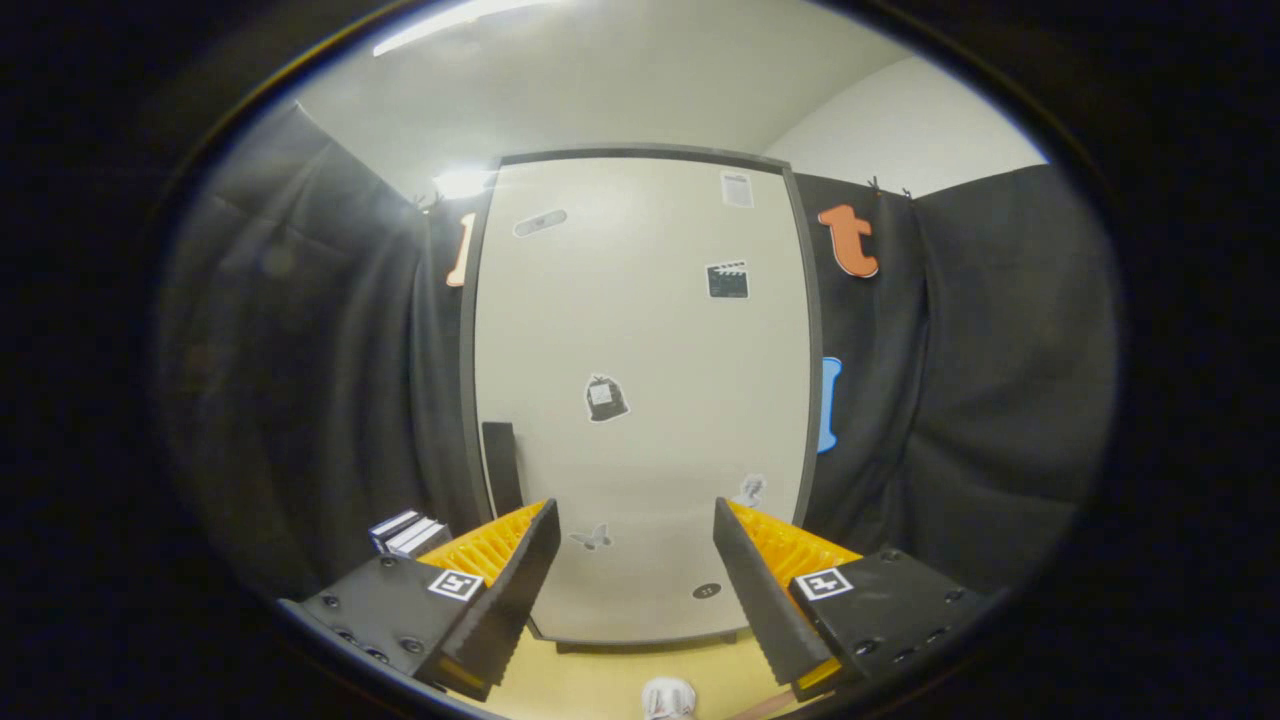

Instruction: Open the shoe cabinet door, grab the shoes and put them into the shoe cabinet, then close the shoe cabinet door.

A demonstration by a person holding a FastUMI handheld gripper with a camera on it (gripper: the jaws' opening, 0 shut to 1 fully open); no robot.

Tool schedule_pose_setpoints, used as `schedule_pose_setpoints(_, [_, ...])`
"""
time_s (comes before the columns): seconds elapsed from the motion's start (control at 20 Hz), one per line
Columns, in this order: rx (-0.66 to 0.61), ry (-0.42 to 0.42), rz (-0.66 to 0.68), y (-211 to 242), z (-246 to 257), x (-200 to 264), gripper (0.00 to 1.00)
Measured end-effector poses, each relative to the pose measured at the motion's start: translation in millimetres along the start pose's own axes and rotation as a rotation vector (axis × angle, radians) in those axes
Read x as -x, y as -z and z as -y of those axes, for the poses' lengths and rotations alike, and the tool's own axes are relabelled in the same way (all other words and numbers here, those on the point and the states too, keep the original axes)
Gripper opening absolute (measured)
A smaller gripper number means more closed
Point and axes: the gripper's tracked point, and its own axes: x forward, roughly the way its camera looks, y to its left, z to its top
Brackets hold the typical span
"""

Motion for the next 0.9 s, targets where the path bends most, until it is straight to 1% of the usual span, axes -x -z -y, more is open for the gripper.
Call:
schedule_pose_setpoints(0.2, [0.001, 0.000, -0.007, 2, -5, -6, 0.97])
schedule_pose_setpoints(0.45, [0.005, -0.032, -0.019, 12, -41, -31, 0.97])
schedule_pose_setpoints(0.65, [-0.004, -0.061, -0.030, 24, -78, -62, 0.97])
schedule_pose_setpoints(0.9, [-0.015, -0.078, -0.043, 41, -114, -104, 0.96])
